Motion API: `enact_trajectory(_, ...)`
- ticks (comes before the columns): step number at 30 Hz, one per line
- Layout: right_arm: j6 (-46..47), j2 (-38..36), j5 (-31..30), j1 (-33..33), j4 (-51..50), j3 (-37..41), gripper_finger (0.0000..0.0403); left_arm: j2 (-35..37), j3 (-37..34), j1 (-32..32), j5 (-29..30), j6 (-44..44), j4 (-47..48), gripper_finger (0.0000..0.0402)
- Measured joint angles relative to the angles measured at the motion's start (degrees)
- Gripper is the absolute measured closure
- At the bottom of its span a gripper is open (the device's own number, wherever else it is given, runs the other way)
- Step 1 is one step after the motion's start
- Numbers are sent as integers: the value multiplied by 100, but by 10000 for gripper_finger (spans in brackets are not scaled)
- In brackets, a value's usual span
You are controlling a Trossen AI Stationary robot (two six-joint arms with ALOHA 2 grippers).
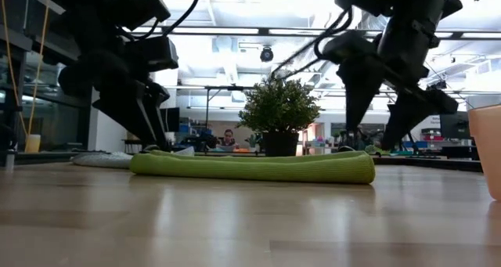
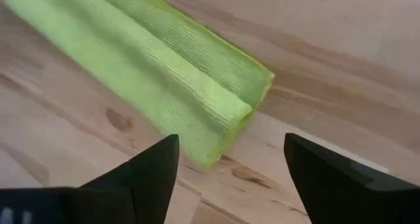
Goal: Fold microfiber towels
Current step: Fold the green microfiber towel
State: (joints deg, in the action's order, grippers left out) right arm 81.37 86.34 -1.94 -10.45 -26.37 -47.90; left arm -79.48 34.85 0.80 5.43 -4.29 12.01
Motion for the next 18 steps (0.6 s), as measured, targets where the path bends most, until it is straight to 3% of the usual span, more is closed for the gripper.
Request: enact_trajectory(18, 1137, 1080, -88, -50, 802, -20, 136, 0, 0, 0, -182, -690, -38, 218)
